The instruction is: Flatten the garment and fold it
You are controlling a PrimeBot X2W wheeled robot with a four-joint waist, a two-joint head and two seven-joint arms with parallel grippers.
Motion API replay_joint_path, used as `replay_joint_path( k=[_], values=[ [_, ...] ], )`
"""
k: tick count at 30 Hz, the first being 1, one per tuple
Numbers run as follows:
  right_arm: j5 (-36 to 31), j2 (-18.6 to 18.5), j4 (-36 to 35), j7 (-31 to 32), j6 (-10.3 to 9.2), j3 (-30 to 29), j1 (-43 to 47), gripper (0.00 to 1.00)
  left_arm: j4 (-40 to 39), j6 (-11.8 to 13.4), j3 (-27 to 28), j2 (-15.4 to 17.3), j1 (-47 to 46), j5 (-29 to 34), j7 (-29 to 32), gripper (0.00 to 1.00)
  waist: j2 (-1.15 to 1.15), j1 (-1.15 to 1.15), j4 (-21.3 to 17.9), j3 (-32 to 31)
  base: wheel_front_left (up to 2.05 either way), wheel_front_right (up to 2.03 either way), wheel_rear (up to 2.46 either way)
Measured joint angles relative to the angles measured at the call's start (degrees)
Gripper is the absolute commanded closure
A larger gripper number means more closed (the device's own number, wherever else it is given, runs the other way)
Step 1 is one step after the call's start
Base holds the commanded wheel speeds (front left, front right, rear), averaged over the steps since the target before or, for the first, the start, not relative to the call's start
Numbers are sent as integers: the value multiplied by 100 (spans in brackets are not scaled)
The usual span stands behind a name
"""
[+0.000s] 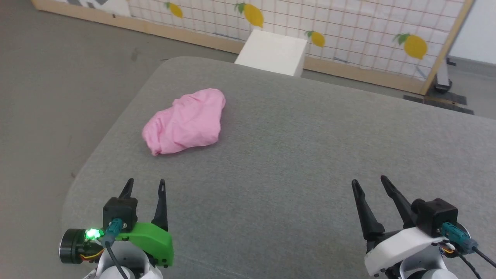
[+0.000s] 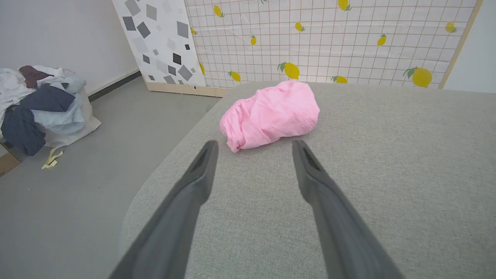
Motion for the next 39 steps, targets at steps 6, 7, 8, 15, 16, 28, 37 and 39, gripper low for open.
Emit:
replay_joint_path(
  k=[6, 7, 8, 15, 16, 28, 37, 39],
  values=[
    [60, 1, -1, 0, 0, 27, 18, 0, 26, 9, -29, 9, -23, -2, -45, 0, 0, 0, 297, -43, 0, 0, 0],
    [62, 1, -1, 0, 0, 30, 24, 0, 33, 10, -40, 11, -27, -2, -47, 0, 0, 0, 341, -49, 0, 0, 0],
    [68, 2, -1, 0, 0, 32, 25, 0, 37, 10, -44, 11, -34, -2, -49, 0, 0, 0, 374, -53, 0, 0, 0],
    [120, 3, -12, 0, 0, 65, 68, 0, 53, 12, -81, 19, -74, -7, -86, 0, 0, 0, 572, -66, 0, 0, 0],
    [121, 3, -12, 0, 0, 69, 75, 0, 54, 29, -88, 21, -75, -7, -91, 0, 0, 0, 589, -66, 0, 0, 0],
    [159, 3, -20, 29, 0, 119, 92, 0, 53, 88, -136, 76, -75, -52, -81, 0, 0, 0, 586, -36, 0, 0, 0],
    [40, -13, -226, 148, 0, 118, 63, 0, 1, -164, -174, 189, -234, -296, 336, 0, 0, 0, 420, 210, 0, 0, 0],
    [-4, -44, -320, 197, 0, 105, 16, 0, -18, -285, -171, 252, -444, -424, 491, 0, 0, 0, 366, 324, 0, 0, 0]
  ],
)
